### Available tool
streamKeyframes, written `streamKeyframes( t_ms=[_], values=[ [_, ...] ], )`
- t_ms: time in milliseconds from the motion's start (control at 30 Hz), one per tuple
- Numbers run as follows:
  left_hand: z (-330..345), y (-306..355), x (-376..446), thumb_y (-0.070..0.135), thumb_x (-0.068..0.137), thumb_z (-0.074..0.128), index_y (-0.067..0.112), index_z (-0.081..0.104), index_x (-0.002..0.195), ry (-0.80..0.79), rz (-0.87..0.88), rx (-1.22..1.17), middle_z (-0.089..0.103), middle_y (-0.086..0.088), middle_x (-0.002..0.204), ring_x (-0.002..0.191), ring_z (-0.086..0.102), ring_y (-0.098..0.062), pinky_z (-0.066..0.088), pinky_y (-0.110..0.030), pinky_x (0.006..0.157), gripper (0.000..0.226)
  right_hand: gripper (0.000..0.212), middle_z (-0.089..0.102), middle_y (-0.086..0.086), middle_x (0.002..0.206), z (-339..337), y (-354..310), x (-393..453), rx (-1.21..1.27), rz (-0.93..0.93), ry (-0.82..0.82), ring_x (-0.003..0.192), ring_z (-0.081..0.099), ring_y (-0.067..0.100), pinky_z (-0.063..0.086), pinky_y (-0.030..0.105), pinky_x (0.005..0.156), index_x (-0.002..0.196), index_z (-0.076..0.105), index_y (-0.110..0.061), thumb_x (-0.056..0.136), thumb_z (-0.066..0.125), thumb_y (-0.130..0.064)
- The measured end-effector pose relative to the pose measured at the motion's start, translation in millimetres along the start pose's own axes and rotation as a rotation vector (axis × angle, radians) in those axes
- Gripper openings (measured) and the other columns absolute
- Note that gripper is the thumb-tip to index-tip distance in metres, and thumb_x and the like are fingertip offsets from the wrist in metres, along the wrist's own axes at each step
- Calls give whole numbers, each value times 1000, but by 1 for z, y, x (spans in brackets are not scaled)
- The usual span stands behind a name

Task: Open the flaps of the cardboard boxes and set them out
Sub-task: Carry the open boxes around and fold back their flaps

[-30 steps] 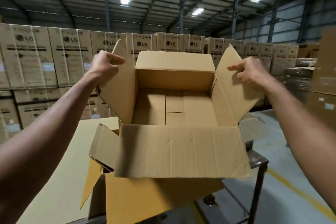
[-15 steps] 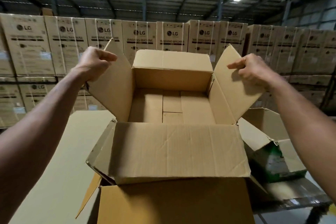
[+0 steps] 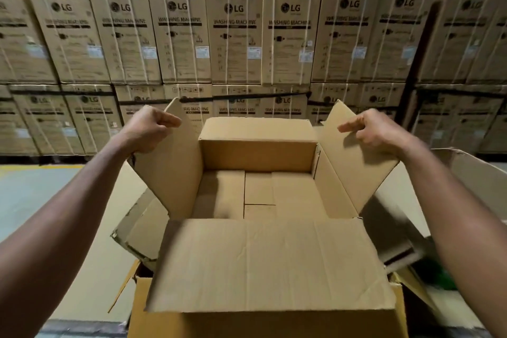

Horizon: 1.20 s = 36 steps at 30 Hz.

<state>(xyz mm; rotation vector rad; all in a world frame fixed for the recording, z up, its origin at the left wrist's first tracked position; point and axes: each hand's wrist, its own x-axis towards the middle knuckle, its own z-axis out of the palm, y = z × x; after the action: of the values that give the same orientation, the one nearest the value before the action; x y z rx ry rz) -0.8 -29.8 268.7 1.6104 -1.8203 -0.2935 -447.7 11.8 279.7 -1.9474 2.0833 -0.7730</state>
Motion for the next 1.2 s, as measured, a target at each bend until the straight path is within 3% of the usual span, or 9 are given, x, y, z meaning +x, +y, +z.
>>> streamKeyframes(
  t_ms=[100,200,300,500,667,900,1200],
  values=[
    [20,-23,1,-10,91,53,7,66,129,-63,-41,-40,67,-8,128,104,59,-11,49,-15,82,43,50,62,-5,135,23,13,4,14,27,-36,132,51,16,35,36,115,127,67,-19,89,53,11],
    [37,-48,0,-13,88,51,10,68,127,-95,-85,-66,67,-8,129,103,63,-15,50,-22,83,47,53,64,-1,135,44,23,10,21,47,-86,131,53,15,35,36,115,129,66,-15,87,52,15],
    [53,-60,-6,-15,88,49,7,67,129,-103,-103,-75,67,-8,128,102,60,-13,46,-11,72,50,56,63,1,136,62,26,5,20,60,-99,132,52,15,33,29,111,131,65,-14,87,49,18],
    [82,-75,-20,-15,86,46,8,65,130,-107,-65,-73,64,-7,134,118,59,-14,46,-26,97,53,53,55,4,145,94,43,-10,-2,113,-109,137,45,25,35,41,112,133,63,-16,90,51,14],
    [116,-94,-30,-16,87,48,6,64,130,-167,-71,-80,62,-10,137,131,55,-20,44,-27,102,51,54,55,6,144,116,65,-21,48,160,-94,137,46,27,37,44,113,133,62,-14,89,51,15],
    [148,-126,-42,-19,86,46,7,63,131,-197,-124,-134,62,-11,137,133,54,-23,44,-37,110,55,54,56,4,143,147,87,-36,145,212,-93,137,47,22,38,38,111,132,61,-13,89,49,17],
    [163,-139,-54,-20,84,46,5,61,132,-212,-155,-134,60,-11,139,134,52,-24,45,-36,110,57,57,59,5,141,176,108,-32,81,219,-117,135,50,23,39,38,114,131,64,-13,86,50,19]
  ],
)
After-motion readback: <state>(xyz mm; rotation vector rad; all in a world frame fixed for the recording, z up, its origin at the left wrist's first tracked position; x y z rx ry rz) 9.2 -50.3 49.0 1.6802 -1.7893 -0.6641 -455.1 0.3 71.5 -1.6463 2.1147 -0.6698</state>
